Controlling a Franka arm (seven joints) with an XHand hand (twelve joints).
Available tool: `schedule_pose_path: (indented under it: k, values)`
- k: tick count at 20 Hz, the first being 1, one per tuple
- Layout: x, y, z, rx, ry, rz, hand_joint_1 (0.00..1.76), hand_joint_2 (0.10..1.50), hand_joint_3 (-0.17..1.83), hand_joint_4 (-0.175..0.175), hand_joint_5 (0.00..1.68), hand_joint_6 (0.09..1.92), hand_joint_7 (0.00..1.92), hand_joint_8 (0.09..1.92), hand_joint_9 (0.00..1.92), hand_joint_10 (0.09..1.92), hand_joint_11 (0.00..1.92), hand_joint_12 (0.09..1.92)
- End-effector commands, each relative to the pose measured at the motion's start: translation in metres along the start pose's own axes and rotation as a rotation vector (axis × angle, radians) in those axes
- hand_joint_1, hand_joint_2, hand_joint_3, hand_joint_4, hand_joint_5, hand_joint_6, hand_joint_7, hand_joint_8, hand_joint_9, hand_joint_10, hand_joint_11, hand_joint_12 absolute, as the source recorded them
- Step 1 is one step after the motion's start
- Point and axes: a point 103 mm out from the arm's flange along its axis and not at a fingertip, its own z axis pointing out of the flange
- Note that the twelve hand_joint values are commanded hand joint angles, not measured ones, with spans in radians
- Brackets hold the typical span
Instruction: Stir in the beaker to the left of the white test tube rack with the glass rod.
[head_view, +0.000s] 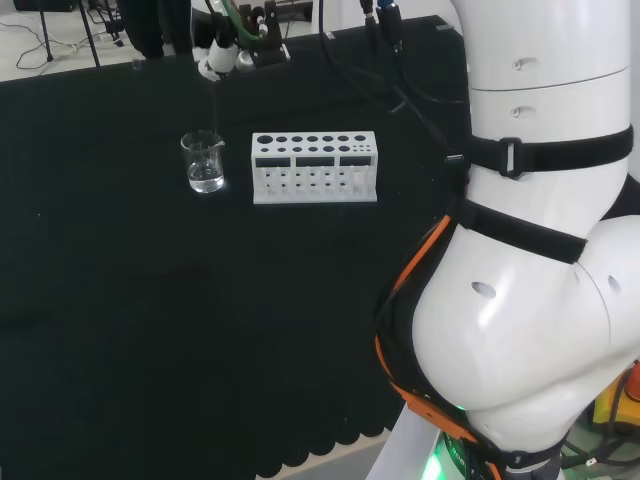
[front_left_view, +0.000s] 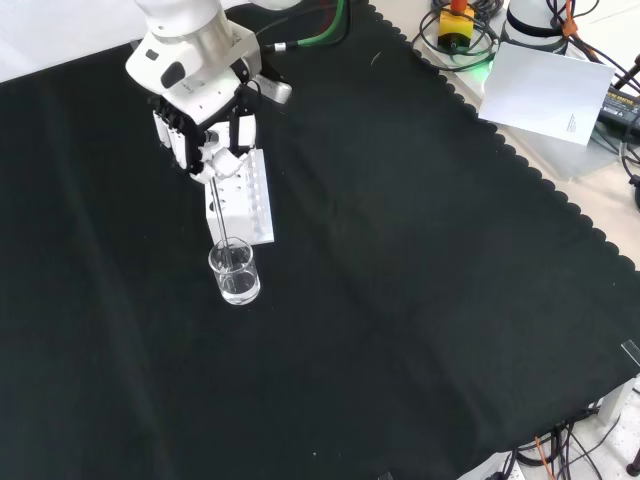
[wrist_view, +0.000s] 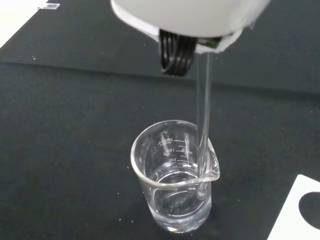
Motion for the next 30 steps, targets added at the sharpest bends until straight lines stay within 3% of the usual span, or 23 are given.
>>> schedule_pose_path:
  k: [1, 2, 5, 7, 8, 9, 10, 11, 13, 15, 16, 19, 27, 30]
  values:
    - [0.041, -0.004, 0.0, 0.024, -0.041, -0.014, 1.3, 0.62, 0.79, -0.175, 1.15, 0.72, 1.33, 0.96, 1.66, 0.89, 1.27, 0.95]
    - [0.051, -0.002, -0.001, 0.009, -0.044, -0.053, 1.31, 0.63, 0.78, -0.175, 1.14, 0.71, 1.3, 0.97, 1.66, 0.89, 1.26, 0.95]
    - [0.062, 0.0, -0.001, -0.008, -0.027, -0.092, 1.32, 0.64, 0.77, -0.175, 1.13, 0.71, 1.28, 0.98, 1.66, 0.89, 1.26, 0.95]
    - [0.078, 0.004, 0.0, -0.011, -0.071, -0.096, 1.32, 0.64, 0.77, -0.175, 1.13, 0.71, 1.28, 0.98, 1.65, 0.9, 1.26, 0.95]
    - [0.092, 0.018, 0.0, 0.0, -0.071, -0.049, 1.32, 0.64, 0.77, -0.175, 1.13, 0.71, 1.28, 0.98, 1.65, 0.9, 1.26, 0.95]
    - [0.069, 0.005, 0.003, -0.011, -0.038, -0.076, 1.32, 0.64, 0.77, -0.175, 1.13, 0.71, 1.28, 0.98, 1.65, 0.9, 1.26, 0.95]
    - [0.06, 0.001, 0.002, -0.026, -0.027, -0.061, 1.32, 0.64, 0.77, -0.175, 1.12, 0.71, 1.28, 0.98, 1.65, 0.9, 1.26, 0.95]
    - [0.056, 0.0, 0.002, -0.034, -0.017, -0.096, 1.32, 0.64, 0.77, -0.175, 1.12, 0.71, 1.28, 0.98, 1.65, 0.9, 1.26, 0.95]
    - [0.053, 0.007, 0.0, -0.015, -0.035, -0.06, 1.32, 0.64, 0.77, -0.175, 1.12, 0.71, 1.28, 0.98, 1.65, 0.9, 1.26, 0.96]
    - [0.044, 0.021, -0.005, 0.004, -0.006, -0.049, 1.32, 0.64, 0.77, -0.175, 1.12, 0.71, 1.28, 0.98, 1.65, 0.9, 1.26, 0.96]
    - [0.037, 0.026, -0.006, -0.001, 0.0, -0.049, 1.28, 0.6, 0.81, -0.175, 1.18, 0.73, 1.38, 0.97, 1.66, 0.9, 1.27, 0.96]
    - [0.011, 0.019, -0.007, -0.027, -0.012, -0.032, 1.28, 0.59, 0.82, -0.175, 1.19, 0.72, 1.39, 0.96, 1.67, 0.89, 1.27, 0.96]
    - [0.004, -0.005, -0.028, -0.048, -0.023, -0.008, 1.32, 0.64, 0.77, -0.175, 1.12, 0.72, 1.28, 0.98, 1.65, 0.9, 1.26, 0.96]
    - [-0.004, -0.015, -0.029, -0.058, -0.018, -0.008, 1.24, 0.54, 0.88, -0.175, 1.25, 0.76, 1.53, 0.9, 1.68, 0.88, 1.28, 0.96]
